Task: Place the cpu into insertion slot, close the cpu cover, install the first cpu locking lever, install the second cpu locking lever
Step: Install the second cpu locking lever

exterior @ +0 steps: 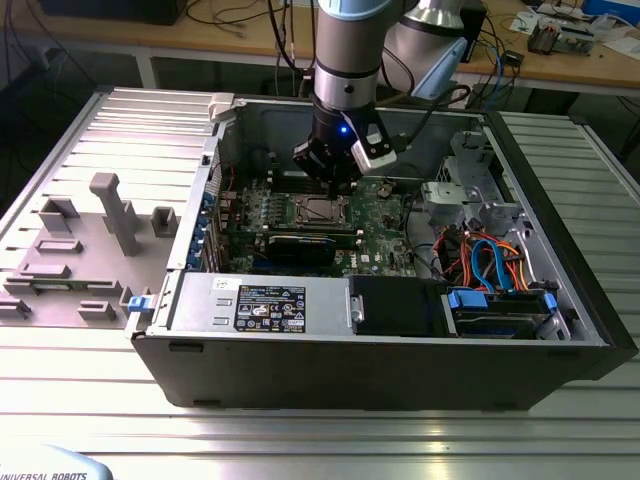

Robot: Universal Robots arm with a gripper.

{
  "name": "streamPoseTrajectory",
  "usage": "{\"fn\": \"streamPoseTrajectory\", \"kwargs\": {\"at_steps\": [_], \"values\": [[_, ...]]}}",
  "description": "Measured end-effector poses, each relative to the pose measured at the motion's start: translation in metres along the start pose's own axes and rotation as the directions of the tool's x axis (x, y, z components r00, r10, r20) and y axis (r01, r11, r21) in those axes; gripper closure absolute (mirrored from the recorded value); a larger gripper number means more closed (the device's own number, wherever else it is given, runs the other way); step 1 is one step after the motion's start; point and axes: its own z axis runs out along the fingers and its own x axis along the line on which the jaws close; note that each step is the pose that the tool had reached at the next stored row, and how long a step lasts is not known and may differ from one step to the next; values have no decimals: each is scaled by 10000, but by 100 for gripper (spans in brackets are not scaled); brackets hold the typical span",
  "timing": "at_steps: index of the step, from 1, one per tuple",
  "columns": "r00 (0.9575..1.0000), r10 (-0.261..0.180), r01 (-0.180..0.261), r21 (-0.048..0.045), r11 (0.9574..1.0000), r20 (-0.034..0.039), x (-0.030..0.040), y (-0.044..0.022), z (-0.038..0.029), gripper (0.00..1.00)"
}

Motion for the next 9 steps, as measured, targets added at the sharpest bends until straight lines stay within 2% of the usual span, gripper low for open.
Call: {"fn": "streamPoseTrajectory", "kwargs": {"at_steps": [9], "values": [[10000, 0, 0, 0, 10000, 0, 0, 0, 2, 89]]}}
